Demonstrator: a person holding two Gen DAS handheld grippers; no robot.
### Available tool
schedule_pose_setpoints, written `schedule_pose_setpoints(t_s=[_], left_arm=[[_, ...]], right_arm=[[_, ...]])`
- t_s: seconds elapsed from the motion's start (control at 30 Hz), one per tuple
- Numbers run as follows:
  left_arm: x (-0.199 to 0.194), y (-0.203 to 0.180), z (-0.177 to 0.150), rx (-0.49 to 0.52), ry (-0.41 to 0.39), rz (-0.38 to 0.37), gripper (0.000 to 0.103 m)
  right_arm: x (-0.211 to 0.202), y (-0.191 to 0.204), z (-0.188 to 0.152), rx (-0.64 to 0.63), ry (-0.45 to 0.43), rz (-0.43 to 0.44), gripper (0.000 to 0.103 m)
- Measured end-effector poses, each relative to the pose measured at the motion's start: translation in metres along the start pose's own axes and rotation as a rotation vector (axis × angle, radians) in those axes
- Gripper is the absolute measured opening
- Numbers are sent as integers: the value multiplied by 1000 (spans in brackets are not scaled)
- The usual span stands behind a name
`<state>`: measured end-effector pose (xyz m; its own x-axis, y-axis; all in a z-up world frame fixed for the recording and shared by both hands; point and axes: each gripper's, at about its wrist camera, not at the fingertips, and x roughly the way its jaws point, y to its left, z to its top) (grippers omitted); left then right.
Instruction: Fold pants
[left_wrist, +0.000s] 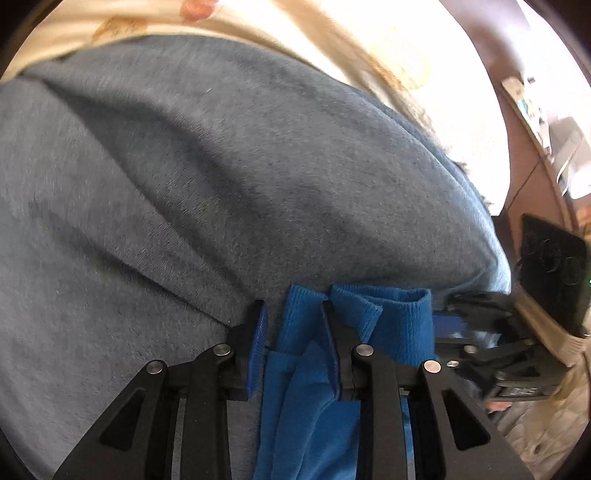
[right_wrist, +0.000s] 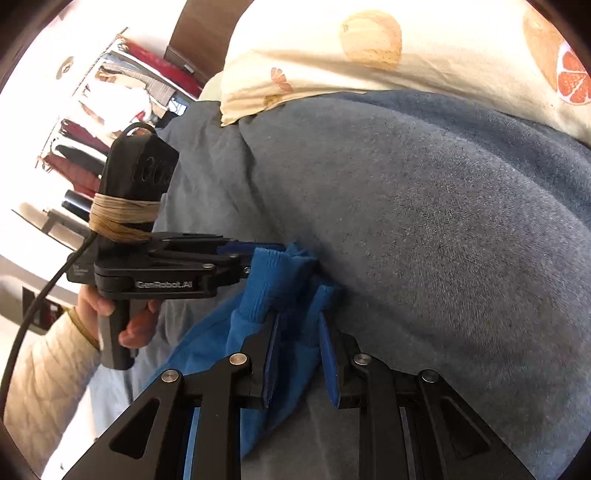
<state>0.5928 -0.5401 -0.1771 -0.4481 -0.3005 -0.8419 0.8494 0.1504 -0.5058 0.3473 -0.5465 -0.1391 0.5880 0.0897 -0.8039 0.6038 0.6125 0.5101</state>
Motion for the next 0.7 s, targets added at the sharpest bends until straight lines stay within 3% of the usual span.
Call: schedule_pose_setpoints(t_s=[0.17,0.3,0.5,0.6,0.7], left_arm=[[7,16,0,-99,-6,-58,26],[-3,8,-8,-93,-49,-42,7],[-54,-18,-7,-15,-258,-33,7],[-55,-11,6,-40,-288,-43,7],[-43,1,18,-76,-278,-47,7]], right_arm=[[15,-18,3,84,12,11,23],[14,-15,3,59,-7,-19,12],[-22,0,9,6,-98,-35,9],[-36,3,19,4,-160,-57,9],[-32,3,29,-43,-190,-130,8]])
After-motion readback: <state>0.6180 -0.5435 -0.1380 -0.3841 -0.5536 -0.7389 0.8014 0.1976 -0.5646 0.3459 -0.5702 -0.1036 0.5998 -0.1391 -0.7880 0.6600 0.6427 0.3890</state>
